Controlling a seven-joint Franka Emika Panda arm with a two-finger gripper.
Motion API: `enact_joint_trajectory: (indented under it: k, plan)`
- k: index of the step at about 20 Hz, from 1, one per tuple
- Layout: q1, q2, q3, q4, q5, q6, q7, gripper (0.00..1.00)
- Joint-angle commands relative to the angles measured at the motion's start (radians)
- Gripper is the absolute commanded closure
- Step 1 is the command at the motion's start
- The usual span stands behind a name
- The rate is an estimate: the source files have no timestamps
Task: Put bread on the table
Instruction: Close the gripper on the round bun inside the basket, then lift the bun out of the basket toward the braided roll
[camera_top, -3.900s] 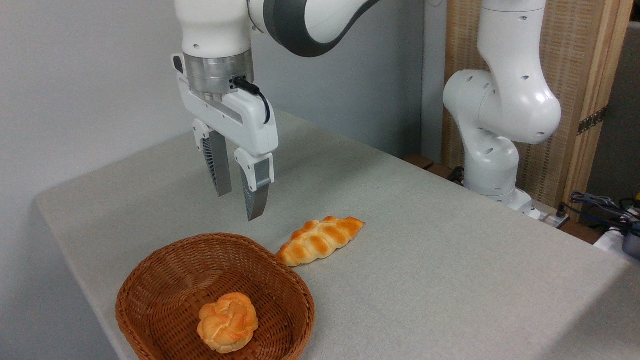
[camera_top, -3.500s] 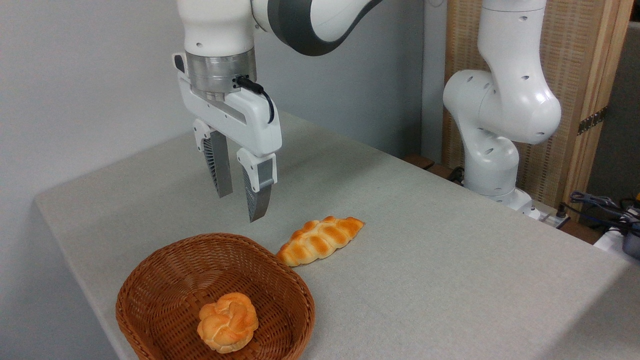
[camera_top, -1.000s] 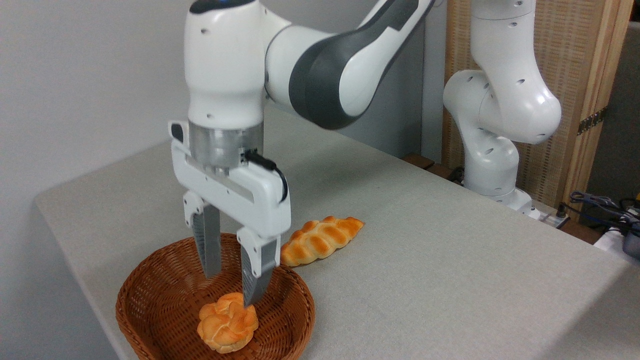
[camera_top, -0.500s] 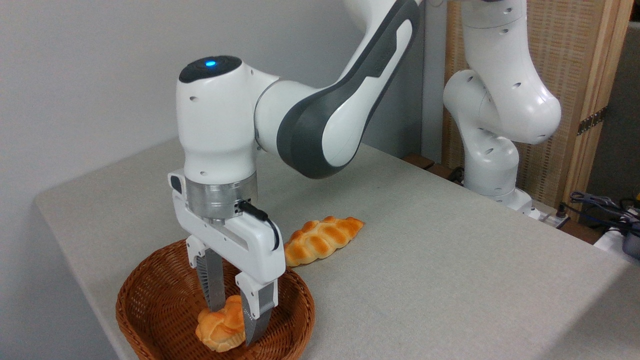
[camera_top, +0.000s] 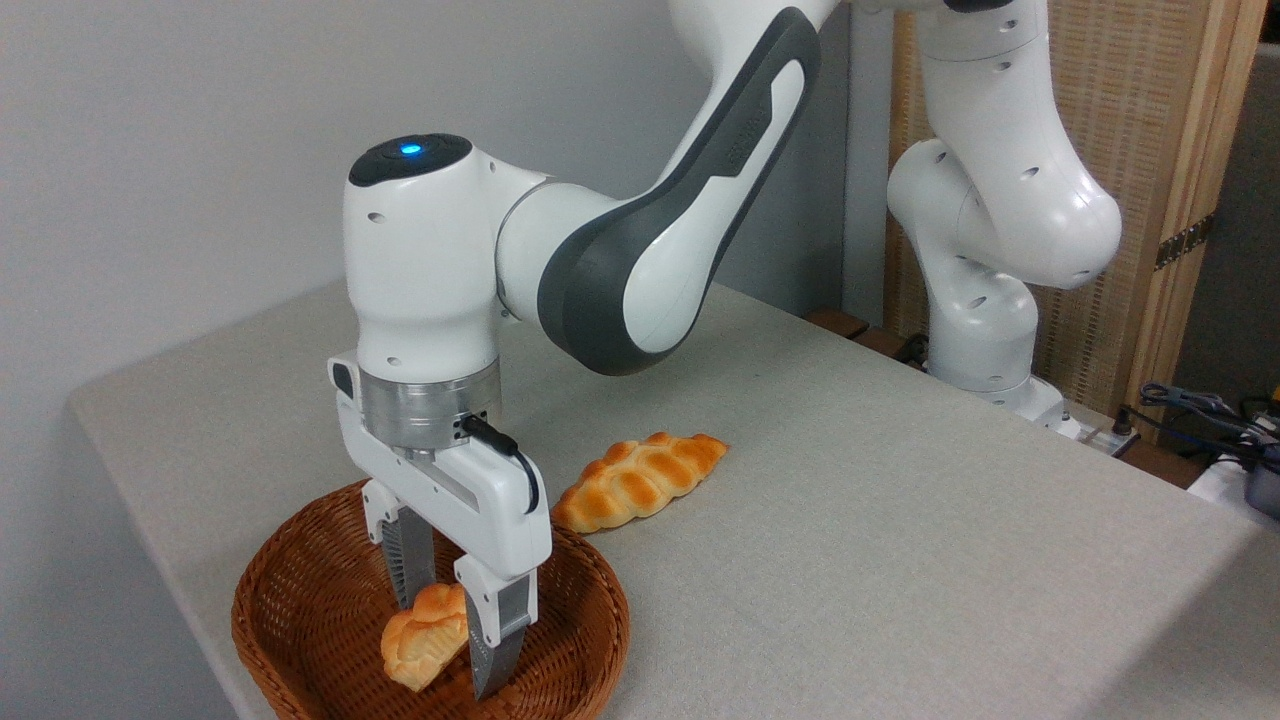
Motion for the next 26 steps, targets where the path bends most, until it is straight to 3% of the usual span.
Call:
enact_joint_trajectory:
  k: [1,11,19,26]
  plan:
    - [-0.002,0.018,-0.003,0.006,0.009,0.028,0.017,0.57]
    - [-0.002,0.016,-0.030,0.006,0.006,0.028,0.017,0.54]
    - [-0.002,-0.060,-0.040,0.008,-0.010,0.016,0.008,0.55]
    - [0.001,-0.189,-0.030,0.003,-0.022,-0.174,0.020,0.46]
